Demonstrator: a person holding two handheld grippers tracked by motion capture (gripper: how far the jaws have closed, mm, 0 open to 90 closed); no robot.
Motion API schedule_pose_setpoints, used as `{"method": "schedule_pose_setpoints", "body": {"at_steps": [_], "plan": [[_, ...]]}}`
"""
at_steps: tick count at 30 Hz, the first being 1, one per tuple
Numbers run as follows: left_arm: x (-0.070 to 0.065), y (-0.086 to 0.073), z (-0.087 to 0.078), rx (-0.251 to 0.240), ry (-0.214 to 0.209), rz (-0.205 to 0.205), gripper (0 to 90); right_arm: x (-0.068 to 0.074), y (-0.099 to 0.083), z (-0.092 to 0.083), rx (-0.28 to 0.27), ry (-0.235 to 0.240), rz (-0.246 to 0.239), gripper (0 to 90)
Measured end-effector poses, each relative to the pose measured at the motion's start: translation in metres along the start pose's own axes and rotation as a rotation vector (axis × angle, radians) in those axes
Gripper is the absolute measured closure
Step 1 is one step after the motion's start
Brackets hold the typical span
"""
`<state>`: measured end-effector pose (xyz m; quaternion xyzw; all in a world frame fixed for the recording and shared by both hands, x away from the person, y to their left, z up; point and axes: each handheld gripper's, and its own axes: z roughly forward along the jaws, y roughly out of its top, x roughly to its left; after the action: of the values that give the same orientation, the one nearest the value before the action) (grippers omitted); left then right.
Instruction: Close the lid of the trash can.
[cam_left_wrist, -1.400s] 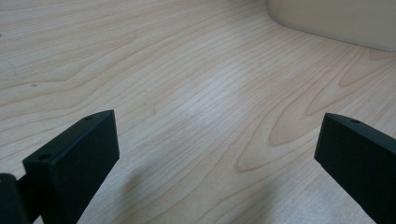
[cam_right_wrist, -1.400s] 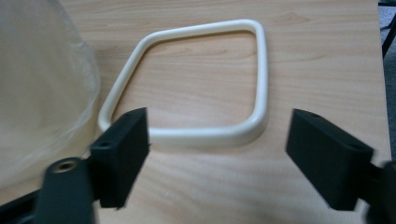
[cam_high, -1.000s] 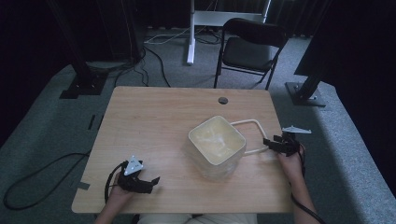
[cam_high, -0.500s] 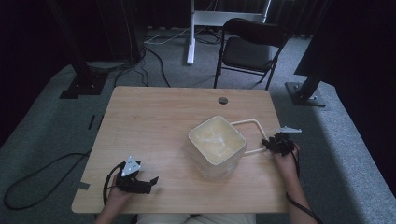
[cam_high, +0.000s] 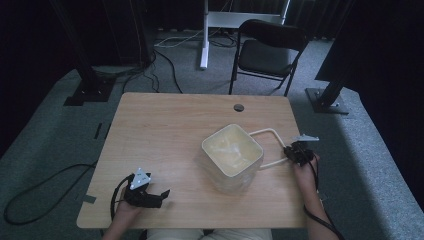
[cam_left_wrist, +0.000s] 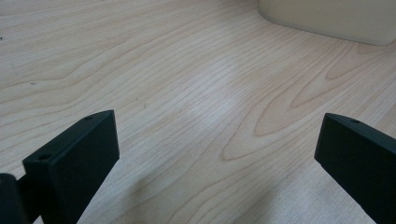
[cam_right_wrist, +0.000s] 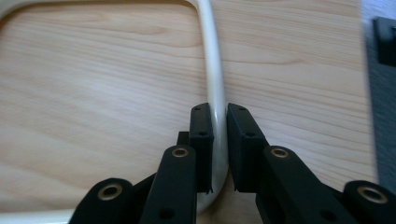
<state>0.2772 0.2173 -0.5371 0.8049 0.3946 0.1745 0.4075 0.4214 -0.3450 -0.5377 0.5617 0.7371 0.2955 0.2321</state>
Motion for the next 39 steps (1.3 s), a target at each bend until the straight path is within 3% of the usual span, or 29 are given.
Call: {"method": "schedule_pose_setpoints", "body": {"at_steps": [8,15,21,28,39], "plan": [[0.003,-0.001,-0.001,-0.001,0.008,-0.008,0.2,-0.019,0.004,-0.012,-0.03,-0.019,0.077,81.4],[0.003,-0.003,-0.003,-0.002,0.009,-0.003,0.3,-0.035,0.015,-0.036,-0.099,-0.074,0.131,81.5],[0.004,-0.003,-0.003,-0.003,0.011,-0.002,0.2,-0.041,0.03,-0.056,-0.156,-0.088,0.159,81.5],[0.003,-0.004,-0.003,0.002,0.012,0.002,0.2,-0.034,0.051,-0.078,-0.214,-0.068,0.157,81.5],[0.003,-0.004,-0.002,0.011,0.014,0.005,0.2,0.002,0.075,-0.102,-0.27,0.027,0.094,81.5]]}}
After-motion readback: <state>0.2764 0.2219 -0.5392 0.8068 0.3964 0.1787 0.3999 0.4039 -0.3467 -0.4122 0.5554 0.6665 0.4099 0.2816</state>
